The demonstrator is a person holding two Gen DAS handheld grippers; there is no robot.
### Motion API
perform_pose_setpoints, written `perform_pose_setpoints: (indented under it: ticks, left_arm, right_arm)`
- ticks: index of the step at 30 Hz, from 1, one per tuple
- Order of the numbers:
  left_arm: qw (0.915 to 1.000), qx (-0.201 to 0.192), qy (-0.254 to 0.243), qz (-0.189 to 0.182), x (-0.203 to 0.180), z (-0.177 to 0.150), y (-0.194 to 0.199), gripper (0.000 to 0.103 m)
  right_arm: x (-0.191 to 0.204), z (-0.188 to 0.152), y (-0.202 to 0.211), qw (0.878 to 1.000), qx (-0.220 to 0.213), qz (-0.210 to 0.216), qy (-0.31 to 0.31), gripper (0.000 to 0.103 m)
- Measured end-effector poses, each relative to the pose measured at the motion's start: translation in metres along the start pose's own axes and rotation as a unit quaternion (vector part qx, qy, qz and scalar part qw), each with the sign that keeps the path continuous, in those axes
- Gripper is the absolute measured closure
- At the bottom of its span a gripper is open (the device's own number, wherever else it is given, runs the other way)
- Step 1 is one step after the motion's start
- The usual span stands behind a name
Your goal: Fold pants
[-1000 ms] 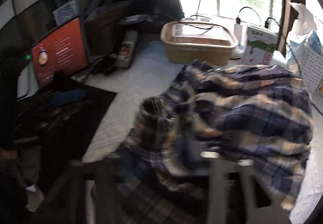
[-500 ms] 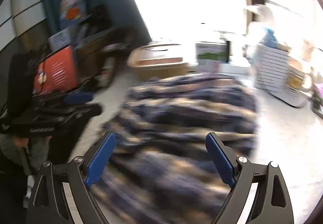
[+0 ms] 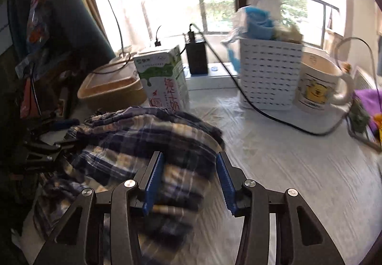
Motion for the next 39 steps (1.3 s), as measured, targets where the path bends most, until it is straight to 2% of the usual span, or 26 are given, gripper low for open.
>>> perform_pose_setpoints:
  ticks: [4,9,13,17,20,23,27,32,34,37,39]
  left_arm:
    - [0.9996,0.003,0.015,0.022,0.013,-0.002,-0.013,0.045]
    - [0.9995,-0.002,0.010,0.031,0.015,-0.004,-0.022,0.045]
    - [0.9992,-0.002,0.022,0.033,0.024,-0.002,-0.025,0.044]
    - [0.9984,0.000,0.052,0.020,0.036,0.001,-0.016,0.043]
    - [0.9960,-0.027,0.085,0.006,0.049,0.006,0.005,0.042]
    - [0.9924,-0.057,0.108,0.015,0.057,0.009,0.031,0.042]
    - [0.9909,-0.074,0.111,-0.014,0.050,0.005,0.053,0.042]
    - [0.9952,-0.043,0.059,-0.066,0.007,-0.021,0.059,0.041]
    - [0.9975,-0.024,0.033,-0.058,-0.010,-0.037,0.054,0.041]
    - [0.9988,0.009,0.025,-0.042,-0.023,-0.057,0.042,0.041]
    - [0.9997,0.006,0.010,-0.023,-0.025,-0.064,0.039,0.041]
  right_arm:
    - [-0.009,0.013,-0.033,0.999,0.027,-0.027,0.020,0.055]
    - [-0.013,0.017,-0.059,0.998,0.052,-0.025,0.027,0.055]
    - [-0.014,0.022,-0.065,0.998,0.056,-0.026,0.027,0.055]
    - [-0.012,0.028,-0.052,0.999,0.035,-0.032,0.024,0.055]
    - [-0.007,0.032,-0.027,0.999,0.009,-0.040,0.023,0.055]
    - [0.008,0.031,0.002,0.999,-0.010,-0.035,0.032,0.052]
    - [0.039,0.016,0.021,0.999,-0.002,-0.013,0.052,0.052]
    - [0.079,-0.023,0.019,0.997,0.036,0.010,0.070,0.052]
    - [0.088,-0.040,0.014,0.996,0.051,0.004,0.079,0.052]
    - [0.090,-0.065,0.008,0.995,0.072,-0.007,0.074,0.053]
    - [0.090,-0.078,0.009,0.994,0.079,-0.011,0.071,0.053]
Point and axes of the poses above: each gripper's, at about its wrist camera, not at the fingertips, and y roughly against the way its jaws point, x to its left, z to its top, the point moved 2 cm from there along -y, roughly the way its jaws point, and after that the axes turned 11 degrees about z, right-handed, at the moved point
